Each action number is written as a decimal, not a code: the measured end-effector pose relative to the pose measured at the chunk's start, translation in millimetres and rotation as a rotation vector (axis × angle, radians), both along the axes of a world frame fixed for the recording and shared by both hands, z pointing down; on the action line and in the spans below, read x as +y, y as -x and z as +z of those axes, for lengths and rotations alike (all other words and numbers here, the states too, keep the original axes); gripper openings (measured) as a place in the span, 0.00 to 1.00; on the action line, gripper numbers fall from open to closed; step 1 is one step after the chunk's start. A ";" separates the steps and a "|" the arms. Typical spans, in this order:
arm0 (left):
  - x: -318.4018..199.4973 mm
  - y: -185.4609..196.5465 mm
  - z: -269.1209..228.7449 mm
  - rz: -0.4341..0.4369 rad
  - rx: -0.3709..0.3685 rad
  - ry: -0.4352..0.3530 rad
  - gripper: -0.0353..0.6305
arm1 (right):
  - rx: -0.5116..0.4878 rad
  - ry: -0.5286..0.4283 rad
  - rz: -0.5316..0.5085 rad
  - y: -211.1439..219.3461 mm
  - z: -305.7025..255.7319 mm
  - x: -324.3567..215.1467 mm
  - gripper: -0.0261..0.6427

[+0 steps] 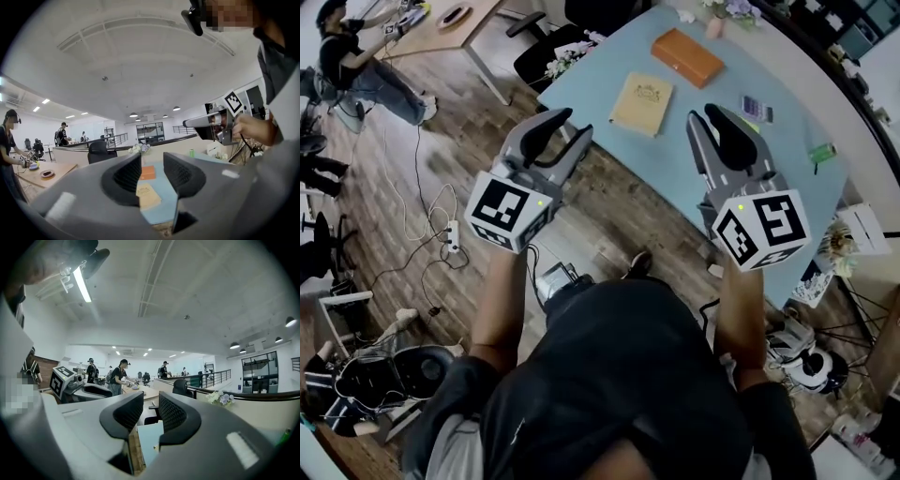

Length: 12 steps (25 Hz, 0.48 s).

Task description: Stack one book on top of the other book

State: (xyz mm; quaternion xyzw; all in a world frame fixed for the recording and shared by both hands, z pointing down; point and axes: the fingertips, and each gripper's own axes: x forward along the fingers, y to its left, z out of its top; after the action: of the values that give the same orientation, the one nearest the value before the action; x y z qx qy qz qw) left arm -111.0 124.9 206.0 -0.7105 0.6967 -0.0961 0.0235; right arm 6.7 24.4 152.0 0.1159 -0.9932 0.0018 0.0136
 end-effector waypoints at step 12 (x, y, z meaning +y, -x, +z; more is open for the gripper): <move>-42.3 -16.5 5.0 -0.033 -0.016 0.026 0.33 | -0.013 0.028 -0.030 -14.7 8.8 -52.5 0.16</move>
State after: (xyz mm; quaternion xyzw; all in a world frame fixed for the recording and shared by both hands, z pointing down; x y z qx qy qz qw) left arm -94.6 82.6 211.0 -0.6983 0.7069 -0.1111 0.0183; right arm 21.4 -28.1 160.8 0.1006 -0.9948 0.0161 0.0087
